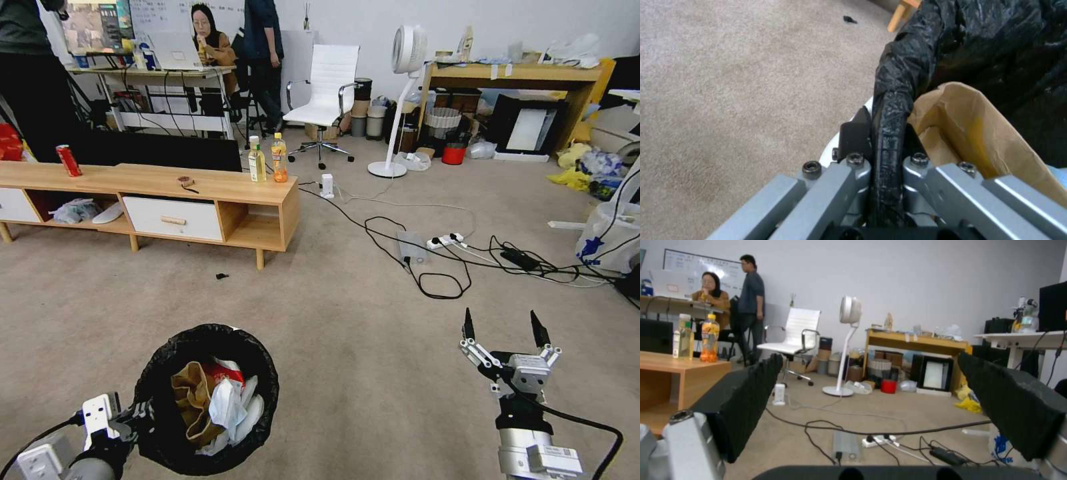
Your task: Pick up the trash bin and place the garbage on the floor into it.
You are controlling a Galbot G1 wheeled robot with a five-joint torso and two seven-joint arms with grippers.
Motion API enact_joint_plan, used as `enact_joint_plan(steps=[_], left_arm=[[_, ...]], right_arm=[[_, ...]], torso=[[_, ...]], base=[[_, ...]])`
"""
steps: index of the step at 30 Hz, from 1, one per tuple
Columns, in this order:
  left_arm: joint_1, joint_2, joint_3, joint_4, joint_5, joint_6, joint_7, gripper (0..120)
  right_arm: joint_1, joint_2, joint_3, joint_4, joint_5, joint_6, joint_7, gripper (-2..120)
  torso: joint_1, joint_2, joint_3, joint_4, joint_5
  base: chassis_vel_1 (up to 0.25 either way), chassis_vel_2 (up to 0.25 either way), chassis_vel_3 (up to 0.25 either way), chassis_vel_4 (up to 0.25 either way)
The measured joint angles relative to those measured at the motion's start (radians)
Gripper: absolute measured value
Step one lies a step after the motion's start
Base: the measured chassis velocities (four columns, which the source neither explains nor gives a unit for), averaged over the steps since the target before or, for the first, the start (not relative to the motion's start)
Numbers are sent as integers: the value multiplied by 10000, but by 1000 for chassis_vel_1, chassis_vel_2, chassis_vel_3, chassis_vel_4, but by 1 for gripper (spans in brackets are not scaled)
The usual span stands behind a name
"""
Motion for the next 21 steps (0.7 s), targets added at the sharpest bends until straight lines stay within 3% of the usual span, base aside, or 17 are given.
enact_joint_plan(steps=[21], left_arm=[[-120,243,-136,70,-1317,319,-503,3]], right_arm=[[-32,15,65,63,31,-34,-2,100]], torso=[[1,1,0,0,-1]], base=[[0,0,0,0]])
